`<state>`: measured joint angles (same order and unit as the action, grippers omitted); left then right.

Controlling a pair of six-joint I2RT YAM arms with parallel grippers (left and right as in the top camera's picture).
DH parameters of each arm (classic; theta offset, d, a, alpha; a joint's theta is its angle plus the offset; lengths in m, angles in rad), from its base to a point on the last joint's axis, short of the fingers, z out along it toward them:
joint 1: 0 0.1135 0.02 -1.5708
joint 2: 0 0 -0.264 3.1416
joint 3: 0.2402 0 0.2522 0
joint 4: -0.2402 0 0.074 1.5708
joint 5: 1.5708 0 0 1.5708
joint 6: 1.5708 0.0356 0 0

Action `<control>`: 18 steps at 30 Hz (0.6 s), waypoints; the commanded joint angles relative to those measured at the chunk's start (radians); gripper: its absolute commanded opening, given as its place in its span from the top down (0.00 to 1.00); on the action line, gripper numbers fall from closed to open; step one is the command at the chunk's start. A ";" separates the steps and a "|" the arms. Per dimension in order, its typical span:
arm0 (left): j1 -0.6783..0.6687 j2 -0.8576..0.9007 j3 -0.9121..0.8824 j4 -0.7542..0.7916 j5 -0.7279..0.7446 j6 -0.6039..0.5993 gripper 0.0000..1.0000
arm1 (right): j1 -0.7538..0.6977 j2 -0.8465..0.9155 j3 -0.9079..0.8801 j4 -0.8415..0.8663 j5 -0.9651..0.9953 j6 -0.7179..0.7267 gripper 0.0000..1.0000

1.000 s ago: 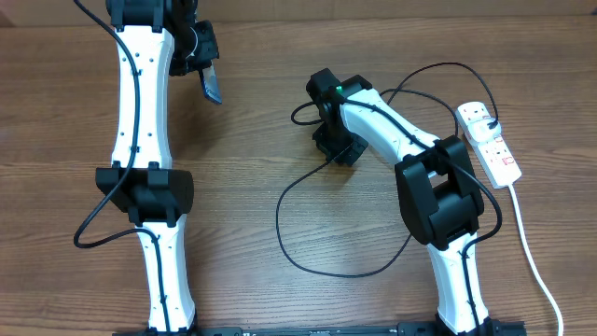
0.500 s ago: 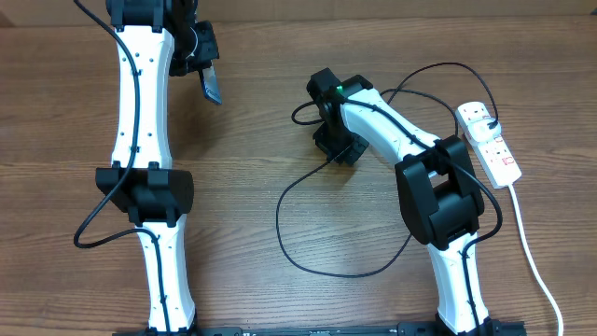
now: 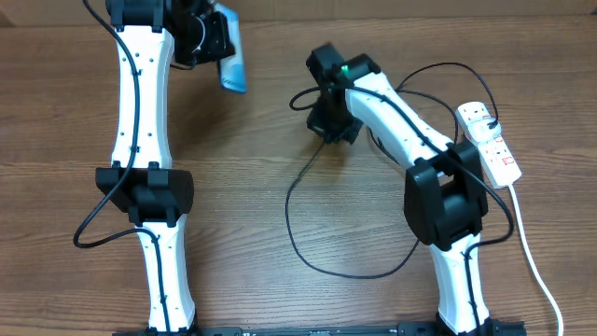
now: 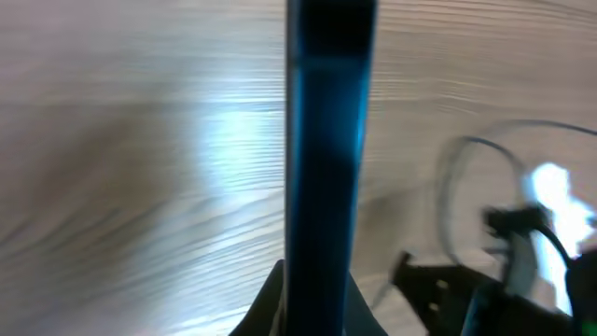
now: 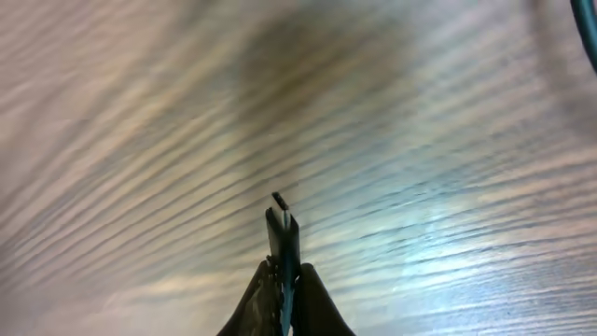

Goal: Plug charger to phone and switch on socket

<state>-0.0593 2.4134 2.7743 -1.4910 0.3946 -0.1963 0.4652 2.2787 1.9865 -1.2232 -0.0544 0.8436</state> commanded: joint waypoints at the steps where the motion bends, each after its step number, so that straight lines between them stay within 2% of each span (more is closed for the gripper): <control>1: -0.006 -0.033 0.022 0.064 0.364 0.110 0.96 | -0.002 -0.130 0.085 -0.017 -0.111 -0.248 0.96; 6: -0.006 -0.033 0.022 0.178 0.571 0.109 0.96 | 0.011 -0.209 0.091 -0.026 -0.255 -0.426 0.96; 11: -0.006 -0.033 0.022 0.248 0.602 0.054 0.96 | 0.028 -0.243 0.091 -0.042 -0.266 -0.490 0.96; 18: -0.006 -0.033 0.022 0.296 0.681 0.055 0.96 | 0.078 -0.248 0.091 -0.019 -0.288 -0.582 0.96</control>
<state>-0.0593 2.4134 2.7743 -1.2148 0.9722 -0.1314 0.5175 2.0514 2.0552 -1.2568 -0.3180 0.3363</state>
